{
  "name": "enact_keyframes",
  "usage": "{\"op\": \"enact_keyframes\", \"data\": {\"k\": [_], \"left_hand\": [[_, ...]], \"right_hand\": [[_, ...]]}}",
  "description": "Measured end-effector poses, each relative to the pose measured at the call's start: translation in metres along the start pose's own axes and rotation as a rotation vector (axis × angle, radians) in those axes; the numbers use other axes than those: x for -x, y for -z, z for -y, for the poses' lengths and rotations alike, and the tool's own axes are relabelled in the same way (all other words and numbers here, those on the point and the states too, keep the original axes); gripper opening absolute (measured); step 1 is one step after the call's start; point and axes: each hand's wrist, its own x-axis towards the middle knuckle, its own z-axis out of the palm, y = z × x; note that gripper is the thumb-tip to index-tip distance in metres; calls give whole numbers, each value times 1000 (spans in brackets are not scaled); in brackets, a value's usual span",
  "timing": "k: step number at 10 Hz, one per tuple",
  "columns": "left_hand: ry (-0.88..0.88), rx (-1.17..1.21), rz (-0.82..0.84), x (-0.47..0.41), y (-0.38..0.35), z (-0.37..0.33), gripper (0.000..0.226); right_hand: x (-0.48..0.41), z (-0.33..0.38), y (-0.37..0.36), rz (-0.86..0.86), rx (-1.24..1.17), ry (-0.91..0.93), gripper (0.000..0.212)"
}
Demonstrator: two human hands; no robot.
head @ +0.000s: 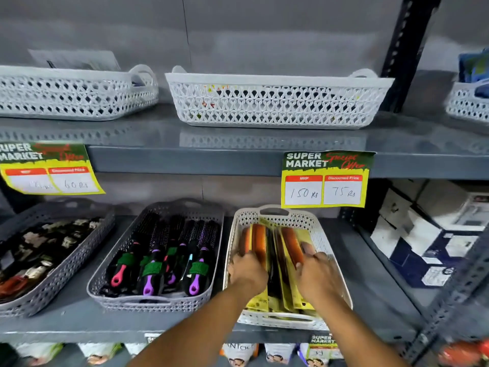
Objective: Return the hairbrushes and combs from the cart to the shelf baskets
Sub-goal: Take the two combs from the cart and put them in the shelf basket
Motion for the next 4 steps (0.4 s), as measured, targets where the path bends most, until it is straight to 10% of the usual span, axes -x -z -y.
{"op": "enact_keyframes", "data": {"k": [4], "left_hand": [[-556, 12, -136, 54, 49, 13, 54]], "right_hand": [[56, 31, 26, -234, -192, 149, 40]]}}
